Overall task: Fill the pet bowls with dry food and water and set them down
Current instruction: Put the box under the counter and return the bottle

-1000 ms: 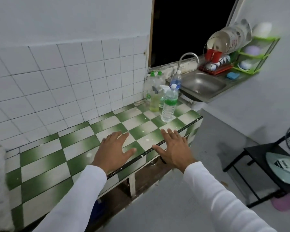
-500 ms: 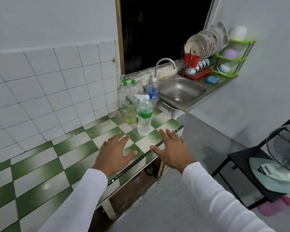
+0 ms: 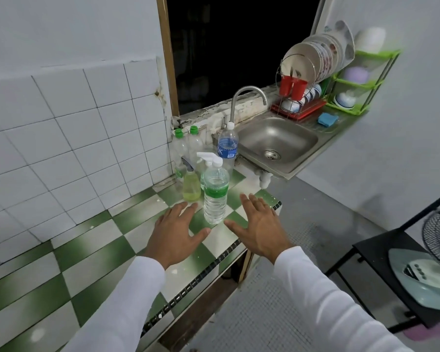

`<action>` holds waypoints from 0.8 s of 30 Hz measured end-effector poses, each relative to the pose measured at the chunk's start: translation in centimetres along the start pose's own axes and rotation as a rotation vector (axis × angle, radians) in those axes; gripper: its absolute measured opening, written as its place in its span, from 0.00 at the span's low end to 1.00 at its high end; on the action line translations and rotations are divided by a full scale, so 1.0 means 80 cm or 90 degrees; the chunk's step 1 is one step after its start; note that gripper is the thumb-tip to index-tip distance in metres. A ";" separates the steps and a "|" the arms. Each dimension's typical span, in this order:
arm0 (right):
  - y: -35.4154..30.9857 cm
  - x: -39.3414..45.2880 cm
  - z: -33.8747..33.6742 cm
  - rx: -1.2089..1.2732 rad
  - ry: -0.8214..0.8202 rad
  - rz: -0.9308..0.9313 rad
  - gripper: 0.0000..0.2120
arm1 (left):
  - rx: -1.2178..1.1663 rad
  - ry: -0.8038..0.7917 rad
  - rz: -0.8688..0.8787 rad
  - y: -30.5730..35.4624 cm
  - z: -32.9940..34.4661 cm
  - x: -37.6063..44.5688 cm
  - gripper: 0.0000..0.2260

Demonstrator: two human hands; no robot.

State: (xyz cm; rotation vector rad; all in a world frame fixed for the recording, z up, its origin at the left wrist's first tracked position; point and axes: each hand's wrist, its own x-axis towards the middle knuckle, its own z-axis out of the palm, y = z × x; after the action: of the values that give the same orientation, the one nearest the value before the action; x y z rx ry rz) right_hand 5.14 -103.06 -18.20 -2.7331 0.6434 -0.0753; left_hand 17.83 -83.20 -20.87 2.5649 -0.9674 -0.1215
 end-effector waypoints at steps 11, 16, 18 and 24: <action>-0.010 0.124 0.000 0.231 0.020 0.067 0.47 | -0.186 -0.016 0.008 -0.019 -0.004 0.133 0.45; -0.009 0.161 0.007 0.293 -0.004 0.085 0.50 | -0.289 -0.041 -0.023 -0.020 0.016 0.164 0.51; -0.007 0.175 0.013 0.310 -0.012 0.080 0.51 | -0.319 -0.051 -0.033 -0.021 0.028 0.176 0.52; 0.003 0.214 0.028 0.372 -0.042 0.055 0.55 | -0.401 -0.070 -0.084 -0.020 0.069 0.208 0.59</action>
State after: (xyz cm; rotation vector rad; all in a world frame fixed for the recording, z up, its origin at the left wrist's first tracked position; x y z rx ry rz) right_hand 20.69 -110.18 -20.85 -2.1356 0.6040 -0.1290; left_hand 30.22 -94.75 -25.63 2.0450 -0.6555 -0.5200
